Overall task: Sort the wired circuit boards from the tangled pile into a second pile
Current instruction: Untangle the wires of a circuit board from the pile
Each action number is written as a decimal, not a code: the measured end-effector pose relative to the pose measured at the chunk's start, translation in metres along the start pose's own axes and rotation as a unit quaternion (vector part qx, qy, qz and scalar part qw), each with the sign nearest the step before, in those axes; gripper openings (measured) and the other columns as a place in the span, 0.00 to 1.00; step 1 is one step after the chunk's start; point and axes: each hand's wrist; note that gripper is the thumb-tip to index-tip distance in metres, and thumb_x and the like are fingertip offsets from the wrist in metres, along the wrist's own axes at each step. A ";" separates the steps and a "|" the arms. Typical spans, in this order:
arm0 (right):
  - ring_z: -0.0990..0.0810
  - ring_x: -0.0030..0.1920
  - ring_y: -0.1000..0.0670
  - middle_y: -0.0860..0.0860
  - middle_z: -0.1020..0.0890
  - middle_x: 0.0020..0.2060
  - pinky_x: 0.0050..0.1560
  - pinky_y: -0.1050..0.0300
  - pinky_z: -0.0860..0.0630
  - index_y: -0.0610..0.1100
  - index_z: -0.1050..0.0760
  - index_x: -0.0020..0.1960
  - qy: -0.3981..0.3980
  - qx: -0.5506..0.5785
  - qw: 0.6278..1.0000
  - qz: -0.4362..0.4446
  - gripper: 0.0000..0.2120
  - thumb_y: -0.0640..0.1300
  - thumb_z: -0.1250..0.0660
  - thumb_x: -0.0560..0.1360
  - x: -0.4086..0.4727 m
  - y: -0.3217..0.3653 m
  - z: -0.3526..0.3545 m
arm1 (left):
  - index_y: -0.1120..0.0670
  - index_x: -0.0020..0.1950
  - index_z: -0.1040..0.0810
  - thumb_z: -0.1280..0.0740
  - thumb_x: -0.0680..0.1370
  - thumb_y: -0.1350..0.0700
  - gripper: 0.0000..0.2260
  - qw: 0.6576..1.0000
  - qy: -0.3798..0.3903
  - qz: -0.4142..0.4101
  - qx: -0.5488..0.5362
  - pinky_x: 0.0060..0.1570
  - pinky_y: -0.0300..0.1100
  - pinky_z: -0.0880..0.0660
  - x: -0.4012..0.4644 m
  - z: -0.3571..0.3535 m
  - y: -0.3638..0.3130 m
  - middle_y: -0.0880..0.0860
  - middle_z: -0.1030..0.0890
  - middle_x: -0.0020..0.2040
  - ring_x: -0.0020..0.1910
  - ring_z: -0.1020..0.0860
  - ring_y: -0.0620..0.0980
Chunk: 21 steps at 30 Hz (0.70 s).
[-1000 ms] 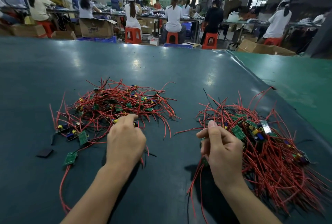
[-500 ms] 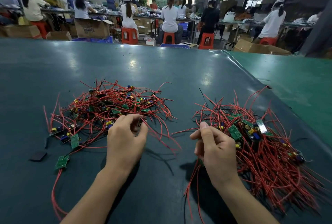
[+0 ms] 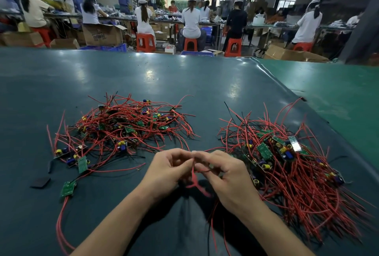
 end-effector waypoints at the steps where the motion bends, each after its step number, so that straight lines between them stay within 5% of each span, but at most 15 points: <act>1: 0.21 0.42 0.59 0.58 0.19 0.40 0.46 0.67 0.27 0.48 0.16 0.56 -0.006 -0.023 0.999 0.028 0.12 0.40 0.27 0.73 0.000 0.000 0.002 | 0.62 0.47 0.19 0.32 0.76 0.68 0.03 1.000 0.009 -0.003 0.004 0.27 0.34 0.29 -0.001 0.001 -0.001 0.55 0.18 0.32 0.26 0.26 0.46; 7: 0.20 0.40 0.57 0.53 0.18 0.39 0.44 0.65 0.26 0.44 0.15 0.49 -0.017 -0.048 0.997 0.064 0.07 0.45 0.28 0.74 0.002 -0.001 0.009 | 0.59 0.44 0.17 0.27 0.69 0.58 0.06 0.999 0.038 -0.024 0.019 0.39 0.41 0.28 -0.004 0.001 -0.002 0.57 0.17 0.37 0.36 0.22 0.50; 9: 0.20 0.37 0.58 0.55 0.17 0.37 0.41 0.66 0.26 0.45 0.16 0.46 -0.044 -0.058 0.995 0.061 0.04 0.45 0.29 0.74 0.002 0.000 0.008 | 0.58 0.43 0.16 0.27 0.65 0.53 0.11 0.997 0.062 -0.025 0.028 0.36 0.39 0.28 -0.006 0.001 -0.003 0.55 0.17 0.35 0.35 0.22 0.48; 13: 0.29 0.25 0.57 0.53 0.22 0.27 0.27 0.64 0.32 0.45 0.20 0.37 -0.087 0.089 0.985 -0.122 0.10 0.41 0.32 0.77 0.004 0.005 0.008 | 0.56 0.43 0.15 0.24 0.66 0.53 0.10 0.995 0.092 -0.017 0.031 0.32 0.33 0.29 -0.009 0.002 -0.005 0.56 0.16 0.35 0.34 0.21 0.47; 16: 0.32 0.21 0.54 0.51 0.25 0.26 0.21 0.65 0.38 0.46 0.19 0.37 -0.078 0.289 0.915 -0.271 0.13 0.42 0.35 0.79 0.007 0.008 0.011 | 0.54 0.43 0.14 0.25 0.67 0.52 0.09 0.995 0.095 -0.006 0.004 0.35 0.37 0.27 -0.010 0.005 -0.007 0.57 0.16 0.36 0.36 0.21 0.49; 18: 0.30 0.22 0.54 0.50 0.23 0.28 0.21 0.64 0.37 0.48 0.19 0.37 -0.054 0.306 0.909 -0.278 0.11 0.46 0.33 0.77 0.005 0.009 0.009 | 0.55 0.43 0.14 0.25 0.67 0.52 0.09 0.997 0.082 -0.007 -0.012 0.36 0.39 0.27 -0.009 0.004 -0.007 0.57 0.16 0.36 0.35 0.20 0.49; 21: 0.28 0.26 0.54 0.49 0.20 0.28 0.24 0.62 0.33 0.45 0.17 0.40 -0.023 0.210 0.951 -0.226 0.09 0.49 0.28 0.73 0.002 0.008 0.004 | 0.57 0.43 0.15 0.25 0.67 0.53 0.09 0.997 0.075 -0.032 0.009 0.34 0.35 0.28 -0.010 0.002 -0.006 0.56 0.16 0.36 0.34 0.22 0.48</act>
Point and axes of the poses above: each hand's wrist, its own x-axis towards the middle knuckle, its own z-axis out of the back of the hand, y = z × x
